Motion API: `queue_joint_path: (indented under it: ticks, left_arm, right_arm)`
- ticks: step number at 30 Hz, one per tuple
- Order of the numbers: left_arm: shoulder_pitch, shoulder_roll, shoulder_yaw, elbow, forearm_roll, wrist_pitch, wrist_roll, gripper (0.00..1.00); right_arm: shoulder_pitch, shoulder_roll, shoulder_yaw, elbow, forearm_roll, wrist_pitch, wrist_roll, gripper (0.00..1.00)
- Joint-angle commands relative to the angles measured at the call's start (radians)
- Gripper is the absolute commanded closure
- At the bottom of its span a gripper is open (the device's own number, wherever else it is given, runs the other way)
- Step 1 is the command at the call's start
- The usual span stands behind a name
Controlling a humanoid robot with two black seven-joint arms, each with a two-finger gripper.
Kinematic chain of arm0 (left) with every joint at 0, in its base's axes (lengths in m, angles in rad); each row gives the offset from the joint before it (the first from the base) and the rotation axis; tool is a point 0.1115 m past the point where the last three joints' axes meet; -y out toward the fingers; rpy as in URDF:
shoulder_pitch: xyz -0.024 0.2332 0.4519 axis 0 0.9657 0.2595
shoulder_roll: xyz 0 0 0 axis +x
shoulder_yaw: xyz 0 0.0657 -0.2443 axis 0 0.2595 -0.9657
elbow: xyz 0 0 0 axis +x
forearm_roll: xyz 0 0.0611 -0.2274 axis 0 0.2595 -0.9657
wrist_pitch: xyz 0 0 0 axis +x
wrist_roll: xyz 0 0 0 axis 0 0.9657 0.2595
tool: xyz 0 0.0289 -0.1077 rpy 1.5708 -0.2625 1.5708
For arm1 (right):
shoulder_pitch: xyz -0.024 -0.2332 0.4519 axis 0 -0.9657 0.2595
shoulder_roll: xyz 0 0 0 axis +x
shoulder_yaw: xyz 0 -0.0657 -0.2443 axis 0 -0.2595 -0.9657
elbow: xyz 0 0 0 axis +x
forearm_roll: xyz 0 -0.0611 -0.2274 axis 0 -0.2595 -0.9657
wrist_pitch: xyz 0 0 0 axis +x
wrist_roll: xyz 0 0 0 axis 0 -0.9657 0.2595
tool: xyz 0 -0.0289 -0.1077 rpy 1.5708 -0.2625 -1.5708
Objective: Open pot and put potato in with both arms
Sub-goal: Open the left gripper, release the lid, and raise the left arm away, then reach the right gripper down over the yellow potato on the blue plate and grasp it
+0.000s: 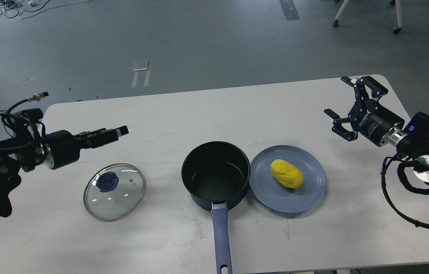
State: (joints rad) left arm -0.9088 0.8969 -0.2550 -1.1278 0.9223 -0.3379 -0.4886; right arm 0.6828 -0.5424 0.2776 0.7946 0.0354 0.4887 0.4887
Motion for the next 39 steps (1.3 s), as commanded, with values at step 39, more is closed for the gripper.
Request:
queue_joint_path:
  ticks: [39]
  left_arm:
    - [0.234,-0.334,-0.359,0.148,-0.724,-0.151,0.142,0.02]
  right_arm:
    - [0.645,-0.154,-0.402,0.242,-1.004,0.000,0.000,0.00]
